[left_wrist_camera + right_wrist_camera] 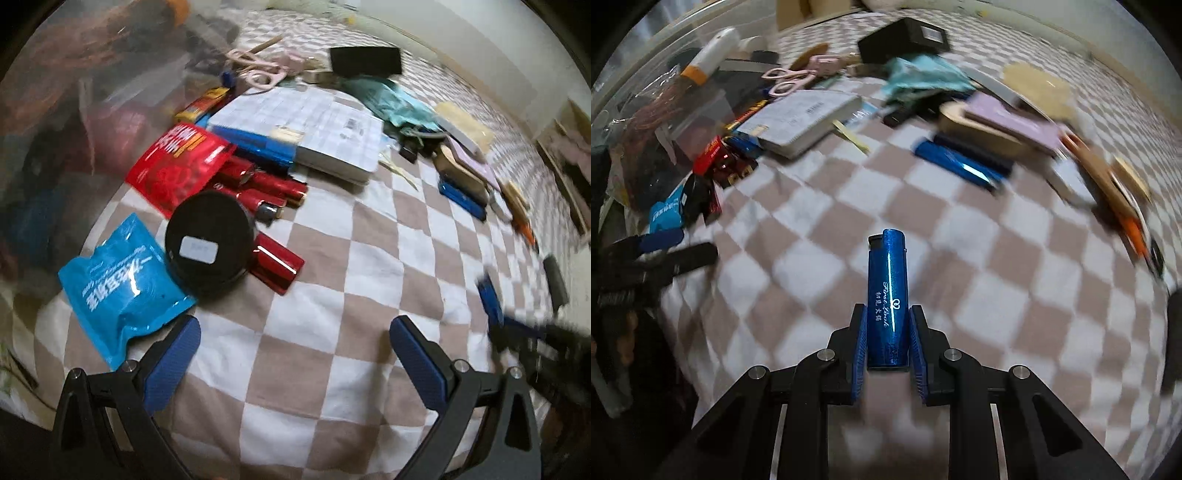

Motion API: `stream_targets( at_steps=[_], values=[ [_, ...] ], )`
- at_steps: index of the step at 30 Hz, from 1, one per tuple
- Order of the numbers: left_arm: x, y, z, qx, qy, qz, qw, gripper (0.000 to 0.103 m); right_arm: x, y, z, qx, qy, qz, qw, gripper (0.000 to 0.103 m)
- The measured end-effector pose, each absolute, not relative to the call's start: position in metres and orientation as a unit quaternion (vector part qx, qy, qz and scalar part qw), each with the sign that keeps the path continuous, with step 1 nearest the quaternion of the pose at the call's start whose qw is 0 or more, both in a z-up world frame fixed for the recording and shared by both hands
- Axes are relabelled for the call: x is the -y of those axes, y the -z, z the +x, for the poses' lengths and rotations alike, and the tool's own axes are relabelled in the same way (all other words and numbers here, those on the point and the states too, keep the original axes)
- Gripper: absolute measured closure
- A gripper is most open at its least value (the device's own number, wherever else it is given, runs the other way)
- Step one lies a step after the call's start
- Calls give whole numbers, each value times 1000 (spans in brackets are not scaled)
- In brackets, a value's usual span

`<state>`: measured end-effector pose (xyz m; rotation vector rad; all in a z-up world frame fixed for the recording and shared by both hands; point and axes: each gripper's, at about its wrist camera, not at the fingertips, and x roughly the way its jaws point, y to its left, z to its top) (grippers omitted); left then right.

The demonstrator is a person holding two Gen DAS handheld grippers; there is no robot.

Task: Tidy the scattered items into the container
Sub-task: 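Lift the blue lighter with the right gripper while the left gripper reaches the black round tin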

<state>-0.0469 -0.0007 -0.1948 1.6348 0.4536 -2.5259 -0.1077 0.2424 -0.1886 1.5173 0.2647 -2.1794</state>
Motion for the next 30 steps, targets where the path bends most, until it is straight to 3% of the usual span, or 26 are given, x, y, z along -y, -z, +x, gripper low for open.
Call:
stream_targets(
  at_steps=[9,17,26,30],
  values=[
    [13,195,-59,-218,776,589,63,1,-278,184,-88,-24,798,566,207,80],
    [16,197,-76,-245,758,596,103,2,-284,188,-87,-8,796,565,218,80],
    [12,190,-77,-155,807,551,145,39,-290,190,-85,6,795,563,227,80],
    [9,189,-71,-119,817,548,135,45,-291,190,-86,6,795,562,230,80]
  ],
)
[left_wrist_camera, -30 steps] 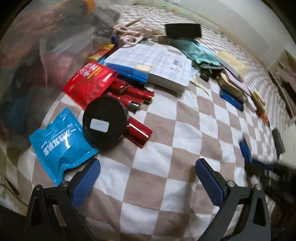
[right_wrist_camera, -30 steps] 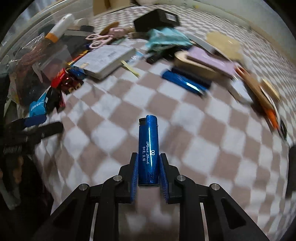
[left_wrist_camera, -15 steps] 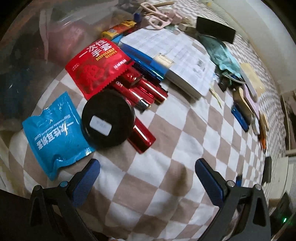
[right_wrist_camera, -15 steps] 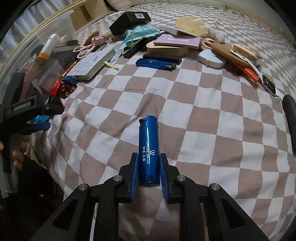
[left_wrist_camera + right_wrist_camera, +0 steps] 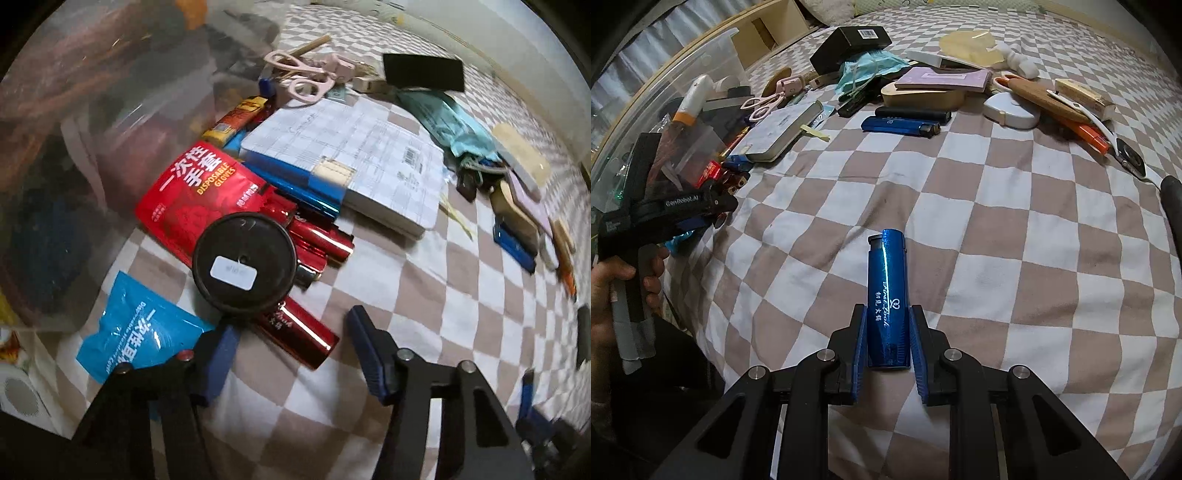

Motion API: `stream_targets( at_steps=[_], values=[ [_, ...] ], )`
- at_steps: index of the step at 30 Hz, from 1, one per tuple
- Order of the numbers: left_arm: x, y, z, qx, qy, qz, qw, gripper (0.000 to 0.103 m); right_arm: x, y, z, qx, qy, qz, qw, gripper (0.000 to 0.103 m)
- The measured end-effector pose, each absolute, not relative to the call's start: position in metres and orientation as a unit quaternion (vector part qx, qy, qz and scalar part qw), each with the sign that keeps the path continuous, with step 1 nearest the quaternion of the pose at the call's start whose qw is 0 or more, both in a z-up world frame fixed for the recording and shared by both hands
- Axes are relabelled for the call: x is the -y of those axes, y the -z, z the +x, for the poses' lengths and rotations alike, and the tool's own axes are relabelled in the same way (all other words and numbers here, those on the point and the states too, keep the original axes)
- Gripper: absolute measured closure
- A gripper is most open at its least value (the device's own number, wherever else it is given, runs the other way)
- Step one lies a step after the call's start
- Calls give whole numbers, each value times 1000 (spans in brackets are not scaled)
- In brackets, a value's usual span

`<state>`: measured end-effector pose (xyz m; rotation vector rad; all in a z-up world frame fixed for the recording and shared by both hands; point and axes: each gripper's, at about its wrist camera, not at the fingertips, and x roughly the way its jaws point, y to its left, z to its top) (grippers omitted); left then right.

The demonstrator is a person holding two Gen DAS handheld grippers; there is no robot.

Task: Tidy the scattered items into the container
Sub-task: 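Lift the blue lighter with the right gripper while the left gripper reaches the black round tin, then close the left gripper on the black round tin and lift it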

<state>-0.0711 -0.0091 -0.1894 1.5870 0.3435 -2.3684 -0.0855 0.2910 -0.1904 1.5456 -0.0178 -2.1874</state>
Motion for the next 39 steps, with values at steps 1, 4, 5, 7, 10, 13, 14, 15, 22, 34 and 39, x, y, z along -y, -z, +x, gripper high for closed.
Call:
stream_targets(
  at_steps=[1,4,5,7,10,13,14,15,22,34,39],
  values=[
    [8,189,-69,-110,819,548,130,47,-291,191,-86,7,795,561,230,80],
    [7,188,-64,-88,824,548,115,50,-292,191,-85,7,795,561,231,80],
    [6,188,-63,-85,824,548,111,52,-292,191,-85,7,795,560,231,80],
    [5,188,-61,-81,825,550,100,55,-293,191,-85,6,796,559,231,80],
    [2,188,-61,-75,829,549,80,68,-293,191,-84,5,797,559,230,80],
    [-1,189,-63,-75,830,547,75,75,-293,190,-83,4,797,558,228,80],
    [3,188,-62,-89,828,547,78,75,-292,190,-83,3,798,558,228,80],
    [3,190,-68,-100,827,548,80,75,-292,190,-83,2,798,558,227,80],
    [5,186,-72,-132,830,537,73,34,-291,190,-82,1,798,559,226,80],
    [-1,186,-102,-13,859,495,129,43,-284,191,-78,-20,813,541,217,80],
    [-9,184,-99,18,865,489,110,53,-274,190,-68,-57,833,510,205,80]
  ],
)
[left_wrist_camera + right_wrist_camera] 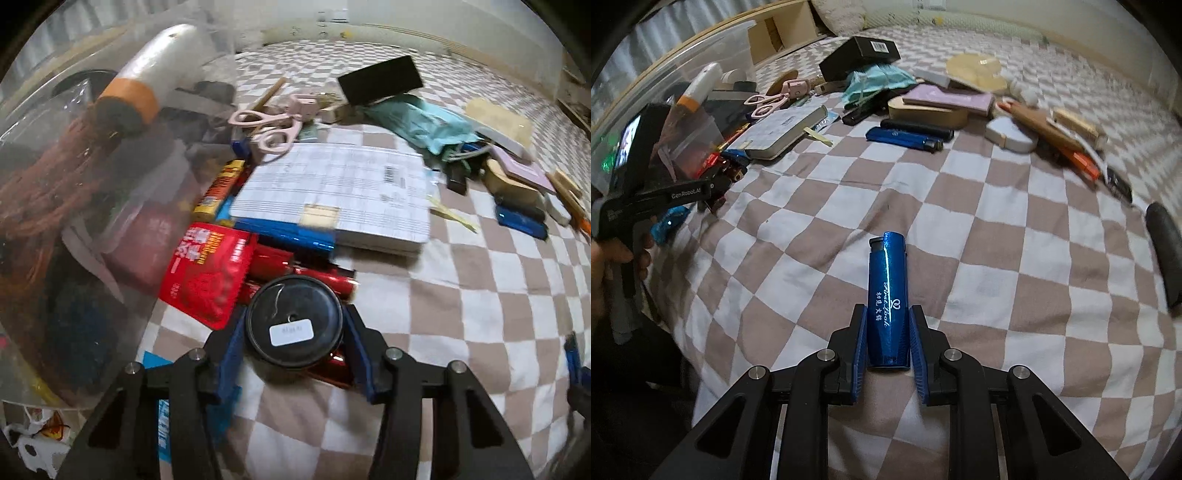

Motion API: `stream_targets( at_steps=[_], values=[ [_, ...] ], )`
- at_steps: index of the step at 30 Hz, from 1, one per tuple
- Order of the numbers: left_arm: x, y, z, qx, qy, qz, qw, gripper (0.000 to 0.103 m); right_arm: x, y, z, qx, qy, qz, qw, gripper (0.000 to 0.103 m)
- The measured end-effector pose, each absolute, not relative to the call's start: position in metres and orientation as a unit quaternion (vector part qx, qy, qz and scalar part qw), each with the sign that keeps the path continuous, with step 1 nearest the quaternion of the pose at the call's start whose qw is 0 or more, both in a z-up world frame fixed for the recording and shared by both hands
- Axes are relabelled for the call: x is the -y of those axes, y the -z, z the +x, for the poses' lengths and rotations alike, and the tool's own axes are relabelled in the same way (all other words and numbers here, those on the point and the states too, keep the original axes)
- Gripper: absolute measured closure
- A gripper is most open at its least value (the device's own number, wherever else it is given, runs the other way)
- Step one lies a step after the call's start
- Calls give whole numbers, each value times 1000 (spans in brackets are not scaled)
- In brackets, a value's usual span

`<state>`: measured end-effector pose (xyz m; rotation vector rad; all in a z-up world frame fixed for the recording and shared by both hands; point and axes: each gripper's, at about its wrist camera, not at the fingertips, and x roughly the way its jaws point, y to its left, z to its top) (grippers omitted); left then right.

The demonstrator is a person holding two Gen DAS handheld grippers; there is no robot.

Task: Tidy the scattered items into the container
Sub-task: 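Close the left gripper on the black round tin and lift it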

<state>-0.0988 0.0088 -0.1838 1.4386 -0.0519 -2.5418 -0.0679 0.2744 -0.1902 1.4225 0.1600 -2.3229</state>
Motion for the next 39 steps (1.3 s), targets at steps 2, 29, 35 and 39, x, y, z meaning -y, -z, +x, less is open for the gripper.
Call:
stream_targets(
  at_steps=[2,29,35,39],
  values=[
    [-13,183,-97,18,866,491,96,53,-270,189,-63,-68,835,505,208,80],
    [-95,192,-44,83,872,476,-79,39,-254,195,-60,-65,839,502,199,80],
    [-95,190,-43,73,872,477,-87,54,-255,193,-57,-52,841,504,187,80],
    [-92,188,-43,60,871,480,-90,54,-254,192,-54,-44,843,505,179,80]
  ],
)
